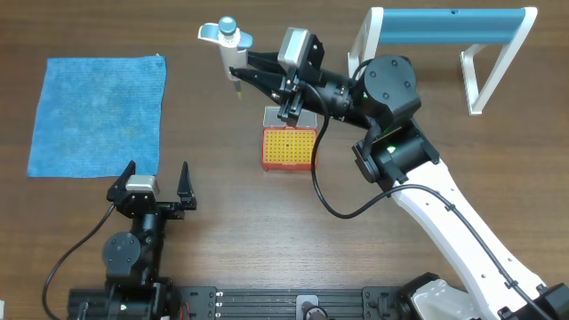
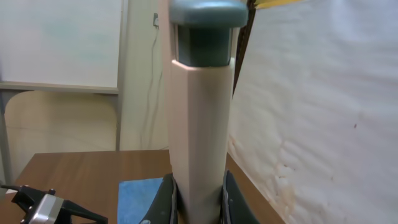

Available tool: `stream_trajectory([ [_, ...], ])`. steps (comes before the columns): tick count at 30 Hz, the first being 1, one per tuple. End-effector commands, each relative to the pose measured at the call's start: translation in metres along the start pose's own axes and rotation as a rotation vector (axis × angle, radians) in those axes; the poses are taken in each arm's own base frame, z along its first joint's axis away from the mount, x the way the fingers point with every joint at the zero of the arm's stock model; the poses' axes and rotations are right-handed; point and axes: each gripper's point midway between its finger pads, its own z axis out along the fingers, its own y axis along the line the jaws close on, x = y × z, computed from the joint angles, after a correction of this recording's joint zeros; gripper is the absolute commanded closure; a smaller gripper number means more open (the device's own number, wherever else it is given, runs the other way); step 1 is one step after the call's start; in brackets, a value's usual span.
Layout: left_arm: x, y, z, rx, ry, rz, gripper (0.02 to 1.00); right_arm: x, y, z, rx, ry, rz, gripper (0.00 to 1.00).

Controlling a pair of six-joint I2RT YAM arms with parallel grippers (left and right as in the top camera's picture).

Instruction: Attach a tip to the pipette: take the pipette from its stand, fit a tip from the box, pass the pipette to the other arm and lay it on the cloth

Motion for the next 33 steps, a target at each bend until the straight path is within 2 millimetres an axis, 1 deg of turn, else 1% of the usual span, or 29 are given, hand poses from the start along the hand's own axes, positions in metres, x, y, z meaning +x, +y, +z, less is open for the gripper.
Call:
stream_trajectory([
  [1,0.001,-0.001,0.000,0.006,0.003,-0.009,0.023,0.001,-0.013,-0.007,0.018,0.020,0.101,0.925],
  [6,0.001,-0.001,0.000,0.006,0.003,-0.009,0.023,0.001,-0.001,-0.010,-0.059,0.024,0.112,0.932],
  [12,0.001,-0.001,0.000,0.006,0.003,-0.009,0.023,0.001,0.003,-0.010,-0.079,0.027,0.199,0.925],
  [16,-0.002,-0.001,0.000,0.008,-0.008,-0.010,0.023,0.000,0.015,-0.012,-0.154,0.034,0.233,0.925],
  [17,-0.004,-0.004,0.000,0.026,-0.017,-0.029,0.023,0.000,0.018,-0.012,-0.168,0.035,0.236,0.925],
  [20,-0.027,-0.025,-0.004,0.152,-0.097,-0.161,0.023,0.000,0.022,-0.013,-0.194,0.037,0.237,0.925],
  [21,-0.040,-0.032,-0.007,0.201,-0.143,-0.217,0.023,0.000,0.023,-0.013,-0.200,0.037,0.242,0.925],
  [23,-0.070,-0.034,-0.014,0.251,-0.249,-0.359,0.023,0.000,0.027,-0.014,-0.221,0.039,0.244,0.925],
  [24,-0.079,-0.034,-0.017,0.263,-0.284,-0.401,0.025,-0.001,0.028,-0.014,-0.231,0.040,0.244,0.925],
  [25,-0.097,-0.034,-0.024,0.295,-0.349,-0.491,0.020,0.000,0.032,-0.015,-0.253,0.042,0.248,0.925],
  [27,-0.114,-0.034,-0.032,0.346,-0.402,-0.622,0.023,0.000,0.037,-0.016,-0.283,0.047,0.259,0.925],
  [29,-0.119,-0.034,-0.035,0.390,-0.401,-0.755,0.023,-0.001,0.041,-0.018,-0.308,0.052,0.278,0.921],
  [31,-0.118,-0.041,-0.036,0.466,-0.343,-0.932,0.023,-0.001,0.048,-0.020,-0.351,0.058,0.284,0.925],
  [33,-0.118,-0.042,-0.036,0.487,-0.325,-1.001,0.023,0.000,0.051,-0.021,-0.369,0.067,0.308,0.923],
])
